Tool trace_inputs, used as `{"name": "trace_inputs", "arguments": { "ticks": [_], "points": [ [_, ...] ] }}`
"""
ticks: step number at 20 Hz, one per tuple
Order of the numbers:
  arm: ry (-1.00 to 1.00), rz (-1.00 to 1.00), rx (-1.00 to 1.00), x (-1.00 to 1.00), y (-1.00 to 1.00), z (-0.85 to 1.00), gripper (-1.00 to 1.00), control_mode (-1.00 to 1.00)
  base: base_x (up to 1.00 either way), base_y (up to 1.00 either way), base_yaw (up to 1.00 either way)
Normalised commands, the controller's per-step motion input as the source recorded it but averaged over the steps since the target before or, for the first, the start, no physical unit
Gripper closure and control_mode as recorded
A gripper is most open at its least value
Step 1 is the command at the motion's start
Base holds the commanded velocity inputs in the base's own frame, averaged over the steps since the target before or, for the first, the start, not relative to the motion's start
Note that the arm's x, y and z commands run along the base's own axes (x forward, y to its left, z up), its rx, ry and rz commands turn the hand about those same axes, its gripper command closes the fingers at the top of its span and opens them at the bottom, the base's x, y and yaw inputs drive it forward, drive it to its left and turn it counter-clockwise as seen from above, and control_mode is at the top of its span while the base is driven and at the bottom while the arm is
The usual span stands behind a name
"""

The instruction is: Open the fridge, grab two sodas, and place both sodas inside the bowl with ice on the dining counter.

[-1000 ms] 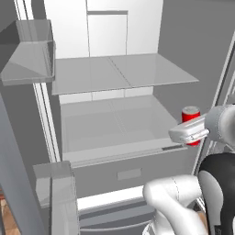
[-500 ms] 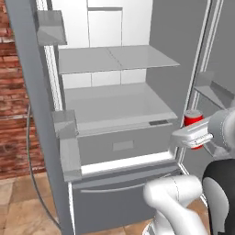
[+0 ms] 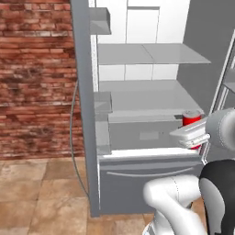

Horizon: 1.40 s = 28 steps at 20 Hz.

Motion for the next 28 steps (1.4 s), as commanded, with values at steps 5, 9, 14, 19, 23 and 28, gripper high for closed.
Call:
{"name": "trace_inputs", "arguments": {
  "ticks": [5,9,14,19,23,28],
  "points": [
    [0.0,0.0,0.0,0.0,0.0,0.0,1.0,1.0,-0.44,0.37,0.48],
    [0.0,0.0,0.0,0.0,0.0,0.0,1.0,1.0,-0.33,0.34,0.52],
    [0.0,0.0,0.0,0.0,0.0,0.0,1.0,1.0,-0.21,0.45,0.54],
    [0.0,0.0,0.0,0.0,0.0,0.0,1.0,1.0,-0.21,0.56,0.53],
    [0.0,0.0,0.0,0.0,0.0,0.0,1.0,1.0,-0.27,0.68,0.5],
    [0.0,0.0,0.0,0.0,0.0,0.0,1.0,1.0,-0.1,0.92,0.38]
  ]
}}
